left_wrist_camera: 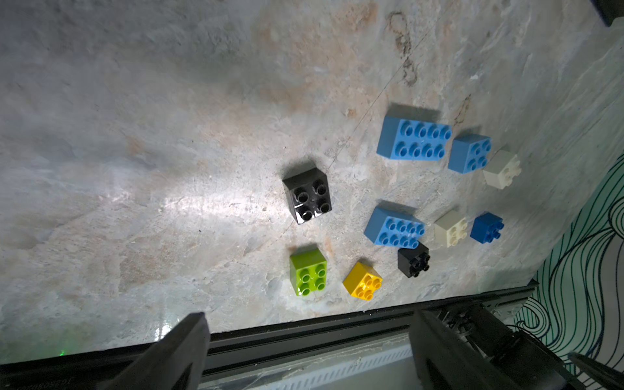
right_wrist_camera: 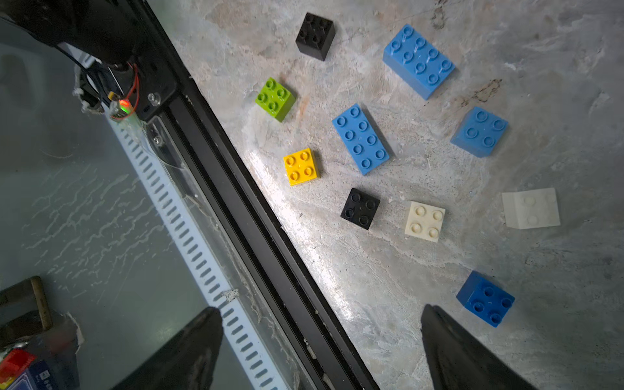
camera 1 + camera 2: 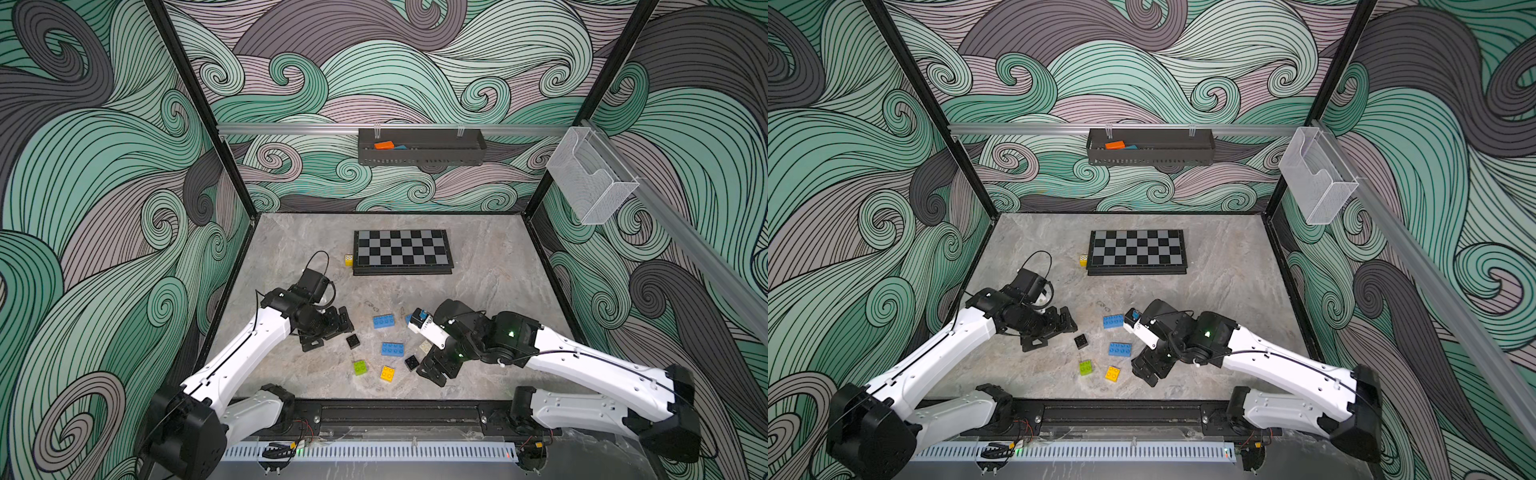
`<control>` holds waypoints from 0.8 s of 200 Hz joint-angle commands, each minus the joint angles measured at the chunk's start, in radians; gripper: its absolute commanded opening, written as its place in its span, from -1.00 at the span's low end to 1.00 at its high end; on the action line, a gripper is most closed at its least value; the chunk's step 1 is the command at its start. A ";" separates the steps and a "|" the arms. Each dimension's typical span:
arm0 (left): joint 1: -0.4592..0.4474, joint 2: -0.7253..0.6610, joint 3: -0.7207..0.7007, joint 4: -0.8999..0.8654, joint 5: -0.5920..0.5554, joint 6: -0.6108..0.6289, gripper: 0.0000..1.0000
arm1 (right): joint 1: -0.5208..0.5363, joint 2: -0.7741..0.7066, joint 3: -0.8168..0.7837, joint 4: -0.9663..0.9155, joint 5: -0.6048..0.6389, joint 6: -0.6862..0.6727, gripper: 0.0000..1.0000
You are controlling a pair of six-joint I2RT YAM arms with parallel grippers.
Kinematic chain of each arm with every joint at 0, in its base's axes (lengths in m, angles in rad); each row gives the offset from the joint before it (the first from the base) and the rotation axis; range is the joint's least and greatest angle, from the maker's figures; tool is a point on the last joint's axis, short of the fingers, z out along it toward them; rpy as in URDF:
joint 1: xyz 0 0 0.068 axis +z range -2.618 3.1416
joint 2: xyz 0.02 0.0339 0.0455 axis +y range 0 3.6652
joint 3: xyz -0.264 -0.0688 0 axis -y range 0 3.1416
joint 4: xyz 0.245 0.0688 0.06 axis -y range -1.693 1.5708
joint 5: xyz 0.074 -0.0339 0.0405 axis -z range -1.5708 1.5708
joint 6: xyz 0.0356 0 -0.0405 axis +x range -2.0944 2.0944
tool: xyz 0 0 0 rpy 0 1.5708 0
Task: Assemble a giraffe with lego
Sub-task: Pick up the lego brick from the center of the board.
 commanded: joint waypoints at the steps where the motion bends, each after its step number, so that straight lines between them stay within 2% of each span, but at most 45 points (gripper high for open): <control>1: -0.013 -0.028 -0.022 0.040 -0.008 -0.036 0.94 | 0.027 0.058 -0.032 0.035 0.021 0.083 0.67; 42: -0.016 -0.077 -0.082 0.072 0.064 -0.037 0.92 | 0.070 0.155 -0.084 0.137 0.047 0.211 0.59; 65: -0.016 -0.128 -0.088 0.050 0.046 -0.011 0.92 | 0.077 0.212 -0.100 0.192 0.056 0.246 0.36; 94: -0.016 -0.157 -0.089 0.004 0.049 -0.013 0.91 | 0.098 0.256 -0.128 0.281 0.064 0.304 0.21; 127: -0.016 -0.202 -0.107 0.004 0.051 -0.018 0.90 | 0.100 0.332 -0.107 0.279 0.109 0.320 0.18; 160: -0.016 -0.201 -0.121 -0.002 0.061 -0.033 0.90 | 0.097 0.314 -0.118 0.241 0.183 0.327 0.23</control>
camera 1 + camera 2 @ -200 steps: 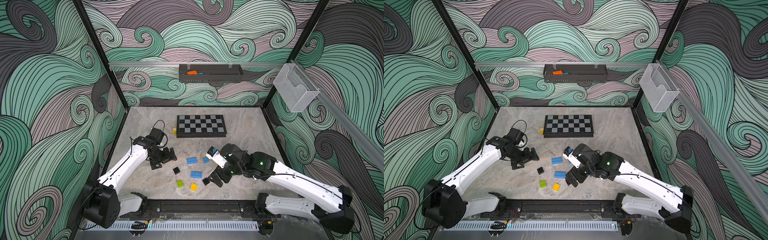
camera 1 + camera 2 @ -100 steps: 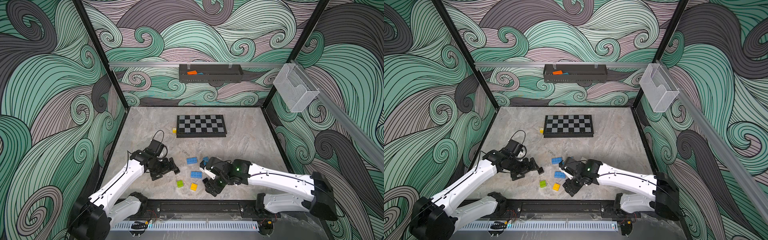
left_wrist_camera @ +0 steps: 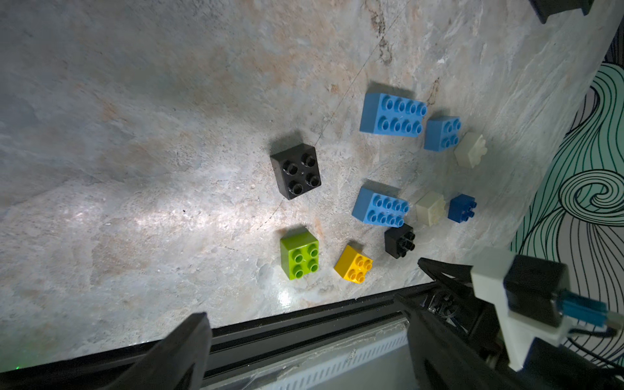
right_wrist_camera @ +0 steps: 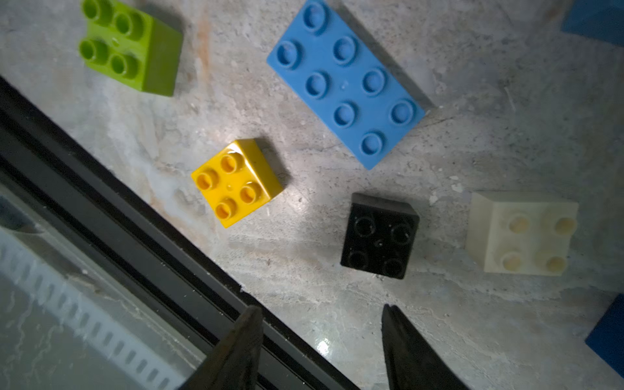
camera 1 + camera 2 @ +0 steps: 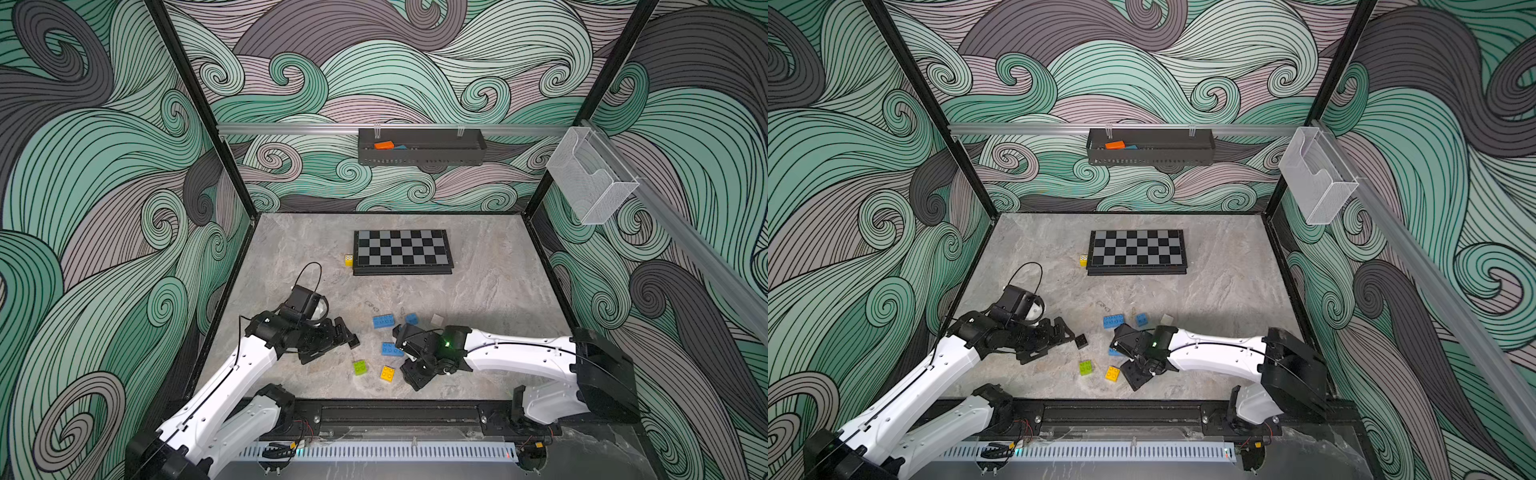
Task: Assemble a giraffe with lego
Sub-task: Pick up the lego brick from the center of the board.
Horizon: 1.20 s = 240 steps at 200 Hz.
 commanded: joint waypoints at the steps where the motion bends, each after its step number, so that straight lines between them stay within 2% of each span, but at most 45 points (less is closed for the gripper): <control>1: -0.007 -0.006 -0.018 -0.032 0.015 -0.009 0.90 | 0.002 -0.025 0.004 -0.014 0.073 0.024 0.23; 41: -0.007 -0.049 -0.061 -0.017 0.015 -0.021 0.90 | -0.011 0.032 0.035 -0.014 0.070 -0.021 0.46; 125: -0.007 -0.031 -0.068 0.021 0.015 -0.027 0.89 | -0.086 0.107 0.048 0.010 0.025 -0.117 0.42; 157: -0.007 -0.022 -0.069 0.042 0.009 -0.037 0.90 | -0.105 0.133 0.058 0.016 0.007 -0.157 0.29; 181: -0.007 -0.019 -0.077 0.047 0.006 -0.041 0.89 | -0.108 0.140 0.056 0.025 -0.004 -0.180 0.09; 221: -0.007 -0.023 -0.089 0.025 -0.008 -0.035 0.89 | -0.108 0.161 0.048 0.052 -0.019 -0.205 0.04; 240: -0.007 -0.038 -0.100 0.007 -0.015 -0.031 0.90 | -0.108 0.169 0.047 0.057 -0.019 -0.219 -0.06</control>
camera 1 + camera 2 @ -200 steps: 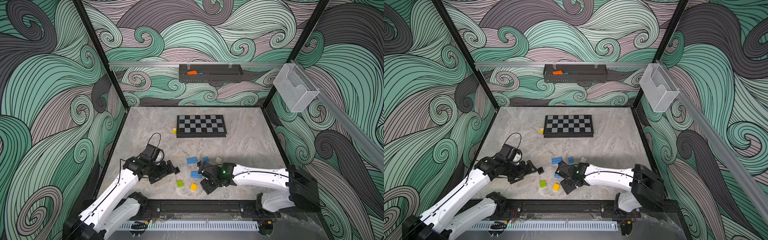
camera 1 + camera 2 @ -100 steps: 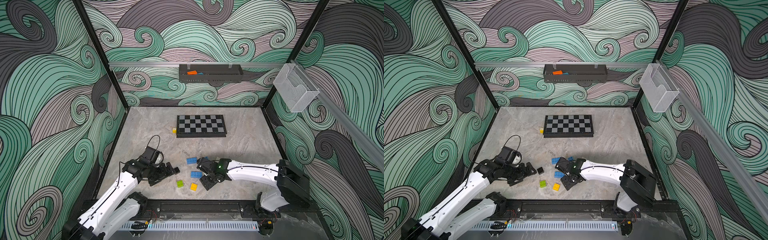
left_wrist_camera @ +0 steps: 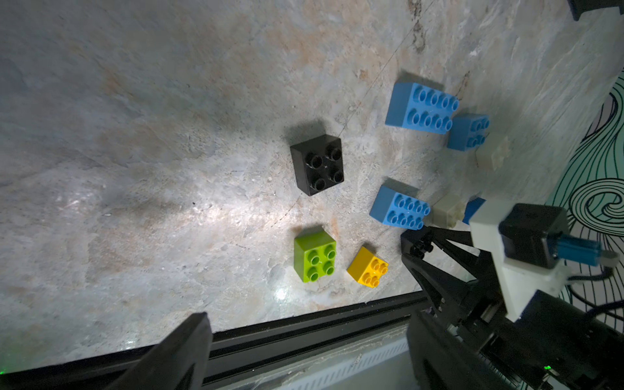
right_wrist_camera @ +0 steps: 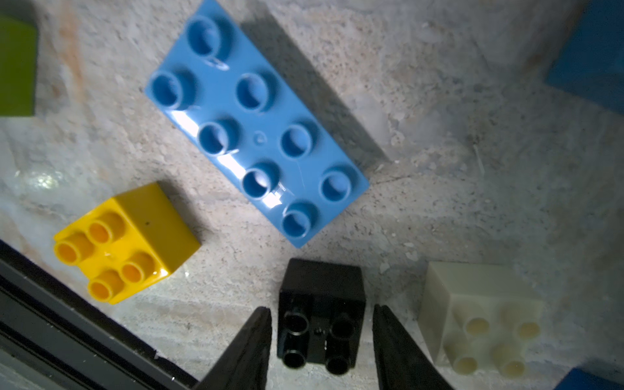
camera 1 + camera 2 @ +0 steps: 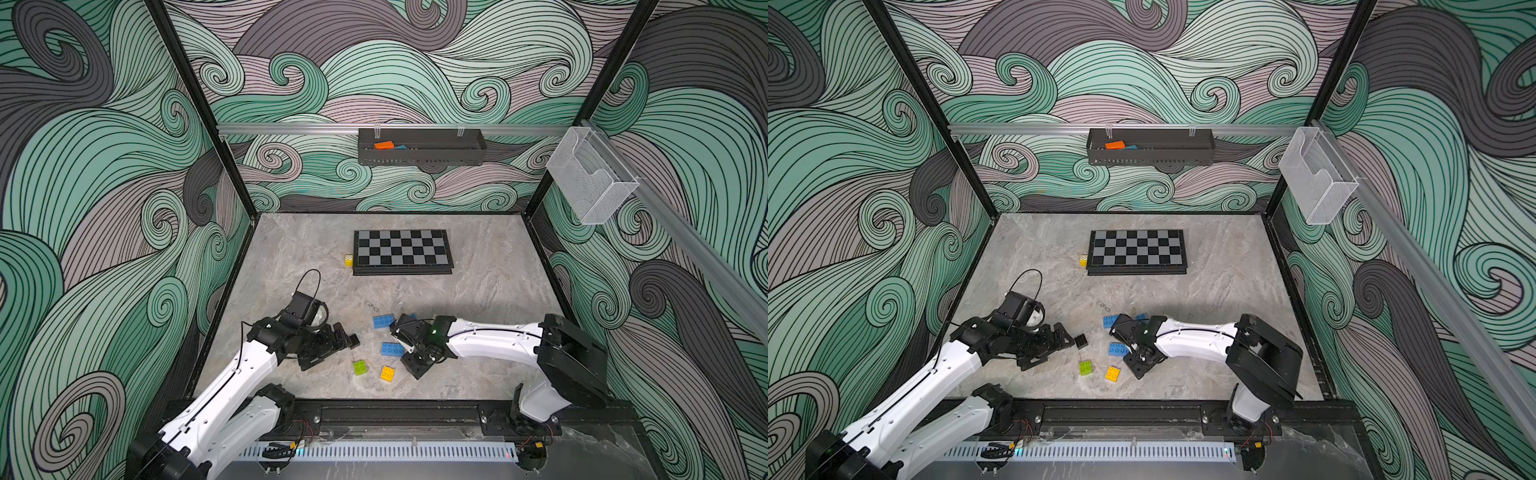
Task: Assemble a giraffe with lego
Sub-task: Pick up the lego brick from the center of the board, then assemble the lego brick with the lego brick.
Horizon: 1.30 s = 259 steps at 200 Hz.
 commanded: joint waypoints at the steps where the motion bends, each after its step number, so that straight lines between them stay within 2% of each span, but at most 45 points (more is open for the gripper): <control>1: -0.007 -0.015 -0.018 -0.030 -0.015 0.002 0.89 | -0.005 0.012 0.014 0.017 -0.015 -0.030 -0.07; 31: -0.009 -0.031 -0.049 -0.024 -0.008 -0.017 0.89 | -0.005 -0.011 0.004 0.023 -0.010 -0.053 -0.42; 47: -0.010 -0.033 -0.051 -0.019 -0.008 -0.024 0.90 | -0.005 -0.055 -0.008 0.023 -0.004 -0.075 -0.54; 76: -0.010 -0.046 -0.063 -0.011 -0.012 -0.034 0.89 | 0.001 -0.185 -0.034 0.022 -0.001 -0.160 -0.61; 106: -0.016 -0.050 -0.082 0.027 -0.014 -0.043 0.90 | 0.050 -0.298 -0.016 -0.006 -0.053 -0.328 -0.60; 125: -0.044 -0.056 -0.103 0.084 -0.067 -0.036 0.97 | 0.074 -0.326 0.000 -0.012 -0.094 -0.418 -0.60; 152: -0.133 -0.097 -0.155 0.177 -0.247 0.006 0.97 | 0.075 -0.291 0.020 -0.009 -0.163 -0.504 -0.60; 188: -0.262 -0.213 -0.221 0.249 -0.363 0.063 0.97 | 0.071 -0.169 0.100 -0.002 -0.250 -0.564 -0.58; 225: -0.422 -0.293 -0.213 0.170 -0.462 0.030 0.97 | 0.068 -0.074 0.123 0.050 -0.302 -0.560 -0.58; 259: -0.561 -0.401 -0.206 0.059 -0.593 -0.047 0.97 | 0.069 -0.086 0.076 0.096 -0.279 -0.520 -0.58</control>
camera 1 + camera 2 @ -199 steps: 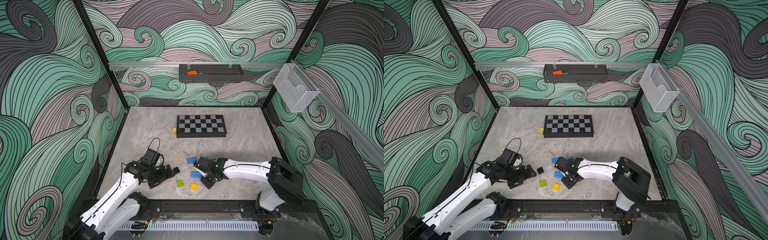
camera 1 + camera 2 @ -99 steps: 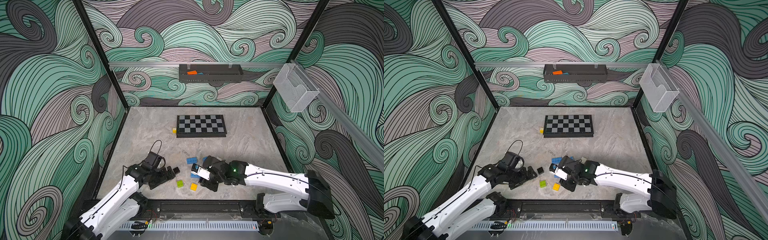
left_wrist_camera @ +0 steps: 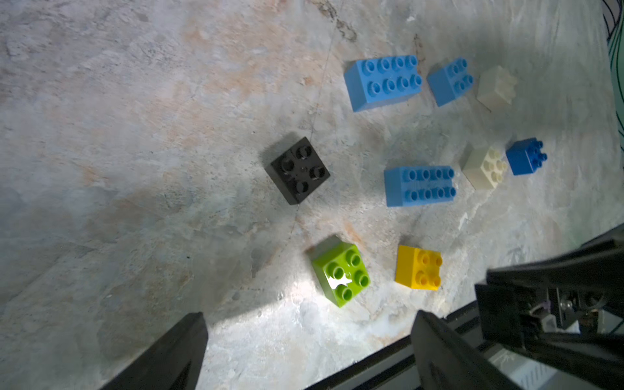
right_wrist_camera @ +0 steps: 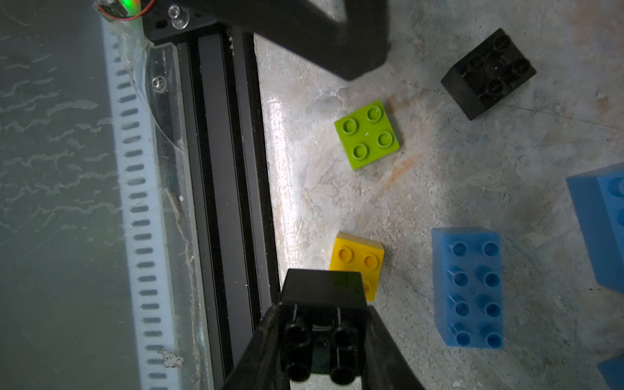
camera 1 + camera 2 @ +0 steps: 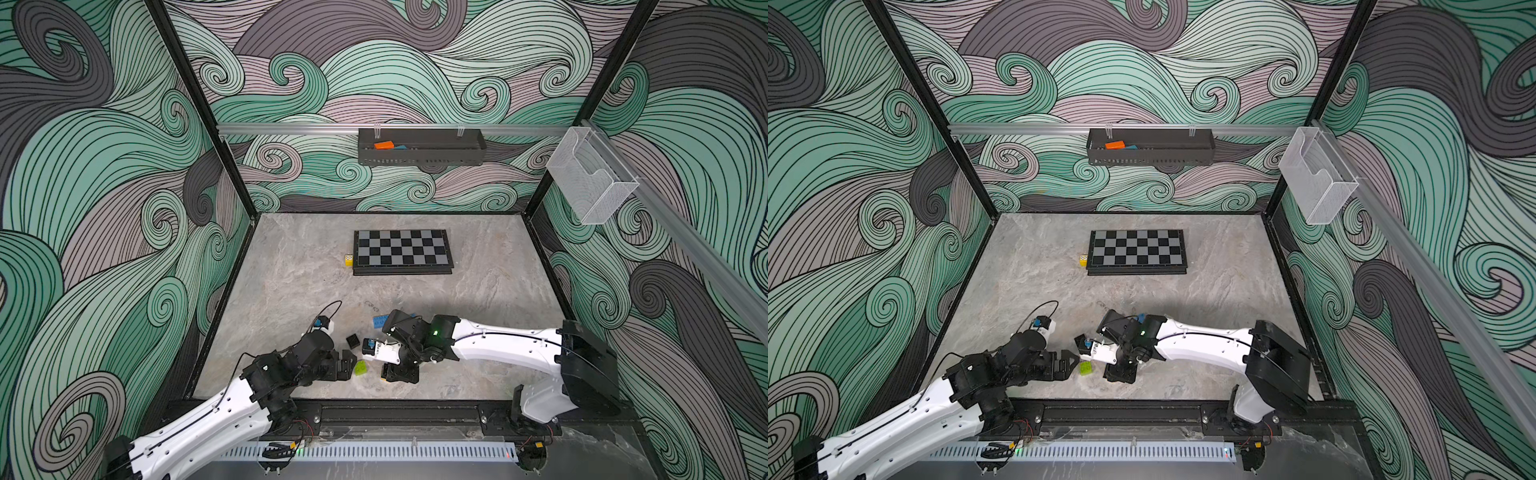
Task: Assemble a giraffe with lego
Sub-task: Assemble the lego brick with the lego brick.
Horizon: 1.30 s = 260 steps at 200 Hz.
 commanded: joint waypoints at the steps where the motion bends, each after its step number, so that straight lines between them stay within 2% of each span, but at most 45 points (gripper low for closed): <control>1: -0.069 -0.058 0.028 -0.101 -0.146 -0.054 0.97 | -0.004 -0.019 -0.026 0.042 -0.018 0.018 -0.58; 20: -0.089 -0.086 0.021 -0.117 -0.179 -0.078 0.97 | 0.003 -0.004 -0.040 0.047 0.005 0.018 -0.58; 111: -0.097 -0.139 -0.010 -0.110 -0.188 -0.105 0.97 | -0.022 0.111 -0.008 0.067 0.070 -0.028 -0.59; 260: -0.103 -0.123 -0.016 -0.115 -0.187 -0.110 0.97 | 0.007 0.118 0.064 -0.055 0.163 0.022 -0.61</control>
